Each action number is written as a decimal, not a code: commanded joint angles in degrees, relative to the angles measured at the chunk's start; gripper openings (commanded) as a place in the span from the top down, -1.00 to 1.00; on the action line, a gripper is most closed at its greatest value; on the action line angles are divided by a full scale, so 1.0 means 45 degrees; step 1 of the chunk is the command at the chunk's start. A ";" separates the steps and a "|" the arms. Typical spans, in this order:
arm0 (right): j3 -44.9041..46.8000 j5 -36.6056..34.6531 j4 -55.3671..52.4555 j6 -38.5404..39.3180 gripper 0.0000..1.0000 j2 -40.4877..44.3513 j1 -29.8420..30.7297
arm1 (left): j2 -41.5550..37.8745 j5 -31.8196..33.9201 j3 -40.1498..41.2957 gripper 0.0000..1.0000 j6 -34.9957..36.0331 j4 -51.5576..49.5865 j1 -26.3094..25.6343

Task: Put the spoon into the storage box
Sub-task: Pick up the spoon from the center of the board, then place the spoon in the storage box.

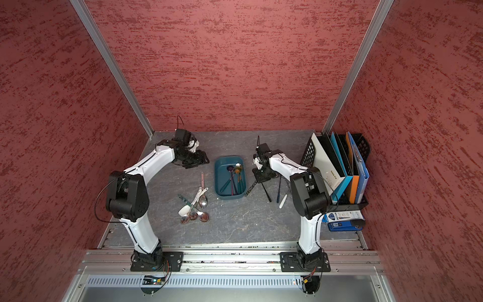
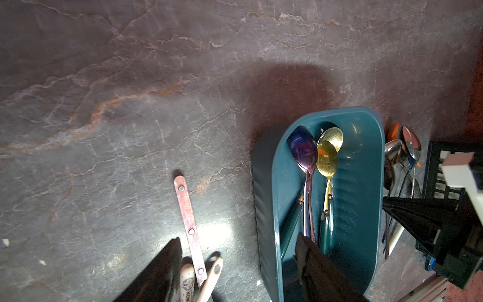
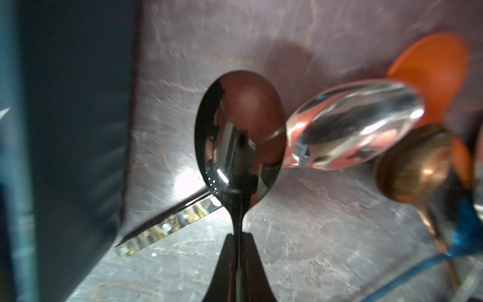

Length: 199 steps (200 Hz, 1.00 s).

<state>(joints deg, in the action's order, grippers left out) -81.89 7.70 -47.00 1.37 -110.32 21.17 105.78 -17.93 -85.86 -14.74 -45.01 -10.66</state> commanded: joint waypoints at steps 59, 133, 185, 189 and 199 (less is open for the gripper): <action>-0.3317 0.1003 -0.1248 -0.4434 1.00 0.0057 0.0892 | -0.0208 -0.0638 0.0622 -0.45 -0.0220 0.0545 0.0375; -0.4740 0.0929 -0.1104 -0.5897 1.00 -0.1650 0.2164 | -0.0456 -0.0914 0.1058 -0.45 -0.0108 0.0865 0.0581; -0.4973 0.0585 -0.1402 -0.6313 1.00 -0.2464 0.2423 | -0.0980 -0.0894 0.1549 -0.45 -0.0016 0.1007 0.0688; -0.4906 0.0592 -0.1332 -0.6331 1.00 -0.2502 0.2425 | -0.1022 -0.0907 0.1611 -0.45 -0.0034 0.1044 0.0703; -0.4898 0.0560 -0.1203 -0.6361 1.00 -0.2634 0.2424 | -0.1083 -0.0949 0.1723 -0.45 -0.0063 0.1144 0.0719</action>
<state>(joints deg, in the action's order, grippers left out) -102.85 11.40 -52.49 -25.71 -120.68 31.77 103.37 -21.17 -79.31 -15.59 -41.91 -7.97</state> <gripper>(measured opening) 0.068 0.723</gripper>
